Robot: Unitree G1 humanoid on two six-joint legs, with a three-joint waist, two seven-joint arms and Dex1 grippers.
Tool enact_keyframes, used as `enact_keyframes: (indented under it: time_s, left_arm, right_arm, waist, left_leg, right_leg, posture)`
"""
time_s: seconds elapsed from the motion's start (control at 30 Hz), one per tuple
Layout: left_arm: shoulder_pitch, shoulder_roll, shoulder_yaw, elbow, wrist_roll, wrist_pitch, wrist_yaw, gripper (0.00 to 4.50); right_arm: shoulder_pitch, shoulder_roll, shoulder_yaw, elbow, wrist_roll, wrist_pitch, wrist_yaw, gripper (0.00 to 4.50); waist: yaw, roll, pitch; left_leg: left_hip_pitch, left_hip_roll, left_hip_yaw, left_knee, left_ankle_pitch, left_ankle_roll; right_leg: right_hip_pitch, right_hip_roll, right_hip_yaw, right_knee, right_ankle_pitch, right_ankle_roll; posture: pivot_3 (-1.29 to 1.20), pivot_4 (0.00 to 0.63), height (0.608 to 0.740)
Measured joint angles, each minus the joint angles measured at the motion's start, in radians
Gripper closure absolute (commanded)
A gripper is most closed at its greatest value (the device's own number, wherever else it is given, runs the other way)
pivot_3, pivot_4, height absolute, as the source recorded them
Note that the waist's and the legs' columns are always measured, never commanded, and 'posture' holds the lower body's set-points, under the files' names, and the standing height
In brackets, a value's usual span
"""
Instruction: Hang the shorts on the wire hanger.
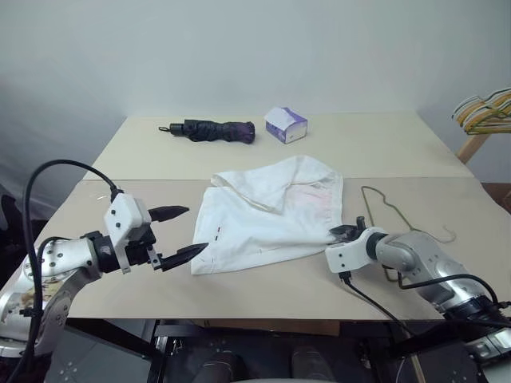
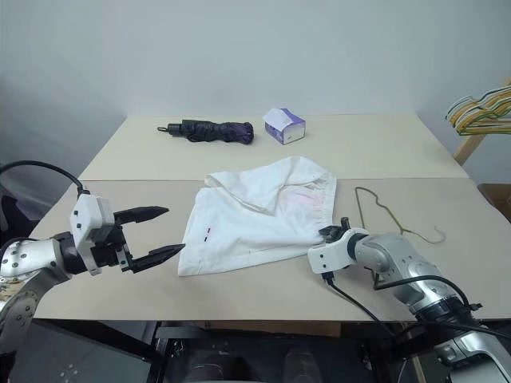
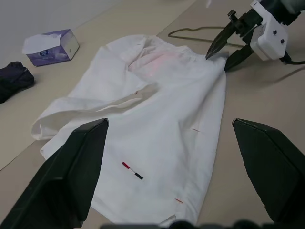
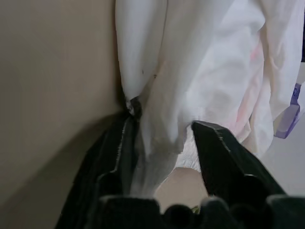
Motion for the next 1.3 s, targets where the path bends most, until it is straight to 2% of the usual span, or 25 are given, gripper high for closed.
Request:
enact_keyframes:
  time_s: [0.1,0.13,0.27,0.6,0.77,1.0,1.1,1.3]
  left_arm:
    - [-0.003,0.000,-0.006,0.000,0.001,0.000,-0.001,0.00]
    - [-0.006,0.000,-0.011,0.000,0.002,-0.001,-0.003,0.00]
    - [-0.012,0.005,-0.078,0.011,0.086,-0.067,-0.023,0.00]
    - [-0.019,0.118,-0.295,0.222,0.491,-0.444,-0.109,0.00]
    - [-0.123,0.119,-0.415,0.395,0.672,-0.583,-0.105,0.00]
    - [-0.274,0.045,-0.504,0.544,0.780,-0.657,-0.103,0.00]
    - [-0.333,-0.004,-0.540,0.610,0.829,-0.661,-0.086,0.62]
    - [-0.429,-0.059,-0.606,0.738,0.927,-0.683,-0.031,2.50]
  right_arm:
    - [0.000,0.009,0.006,0.011,-0.018,0.003,-0.006,4.29]
    - [-0.001,0.013,0.006,0.014,-0.020,0.003,-0.006,4.48]
    - [-0.002,0.022,0.005,0.007,-0.011,0.013,0.011,4.48]
    - [0.015,0.059,-0.019,-0.108,0.080,0.077,0.074,4.48]
    - [0.014,0.060,-0.019,-0.114,0.089,0.083,0.084,4.48]
    - [-0.002,0.065,-0.019,-0.124,0.095,0.087,0.091,4.48]
    - [-0.005,0.064,-0.019,-0.126,0.097,0.086,0.092,4.50]
    - [-0.006,0.063,-0.019,-0.136,0.098,0.086,0.096,4.50]
  waist:
    - [-0.001,0.000,0.000]
    - [-0.002,0.000,0.000]
    - [-0.004,0.000,0.000]
    - [-0.026,0.000,0.000]
    - [-0.027,0.000,0.000]
    - [-0.029,0.005,-0.003]
    - [-0.023,0.010,-0.008]
    - [-0.027,0.016,-0.020]
  left_leg:
    - [0.000,0.000,0.000,0.000,0.000,0.000]
    - [0.000,0.000,0.000,0.000,0.000,0.000]
    - [0.000,0.000,0.000,0.000,0.000,0.000]
    - [0.000,0.000,0.000,-0.001,0.000,0.000]
    - [-0.001,-0.001,-0.001,-0.001,0.000,0.000]
    - [0.004,-0.001,-0.003,-0.001,0.000,0.000]
    - [0.009,-0.002,-0.003,-0.002,0.000,0.000]
    - [0.010,-0.002,-0.004,-0.002,0.000,0.000]
  right_leg:
    - [0.000,0.000,0.000,0.000,0.000,0.000]
    - [0.000,0.000,0.000,0.000,0.000,0.000]
    - [0.000,0.000,0.000,0.000,0.000,0.000]
    - [0.000,0.000,0.000,0.000,-0.001,0.000]
    - [-0.002,0.000,-0.001,0.000,-0.001,0.000]
    - [0.005,0.000,-0.002,0.000,-0.004,0.006]
    - [0.011,-0.001,-0.002,0.000,-0.007,0.011]
    - [0.011,-0.001,-0.002,0.000,-0.008,0.013]
  posture:
    - [-0.18,0.000,0.740]
    - [-0.18,0.000,0.740]
    - [-0.20,0.000,0.740]
    - [-0.21,0.000,0.740]
    - [-0.20,0.000,0.740]
    - [-0.21,0.000,0.740]
    - [-0.21,0.000,0.740]
    - [-0.22,0.000,0.740]
